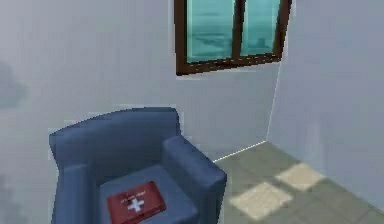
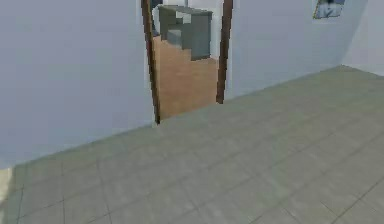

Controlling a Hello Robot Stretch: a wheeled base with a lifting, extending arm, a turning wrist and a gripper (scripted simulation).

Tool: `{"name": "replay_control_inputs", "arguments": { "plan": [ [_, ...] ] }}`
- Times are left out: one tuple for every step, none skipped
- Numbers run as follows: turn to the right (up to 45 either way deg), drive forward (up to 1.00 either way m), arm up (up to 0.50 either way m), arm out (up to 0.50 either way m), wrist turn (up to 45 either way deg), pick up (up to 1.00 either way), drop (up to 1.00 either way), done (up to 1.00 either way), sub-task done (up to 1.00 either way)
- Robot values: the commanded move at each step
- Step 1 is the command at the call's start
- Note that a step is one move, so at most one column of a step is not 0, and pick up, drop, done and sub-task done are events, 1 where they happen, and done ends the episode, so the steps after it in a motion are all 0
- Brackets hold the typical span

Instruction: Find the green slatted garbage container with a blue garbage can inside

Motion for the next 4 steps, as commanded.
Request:
{"name": "replay_control_inputs", "arguments": {
  "plan": [
    [45.0, 0.0, 0.0, 0.0, 0.0, 0.0, 0.0, 0.0, 0.0],
    [45.0, 0.0, 0.0, 0.0, 0.0, 0.0, 0.0, 0.0, 0.0],
    [9.0, 0.0, 0.0, 0.0, 0.0, 0.0, 0.0, 0.0, 0.0],
    [0.0, 1.0, 0.0, 0.0, 0.0, 0.0, 0.0, 0.0, 0.0]
  ]
}}
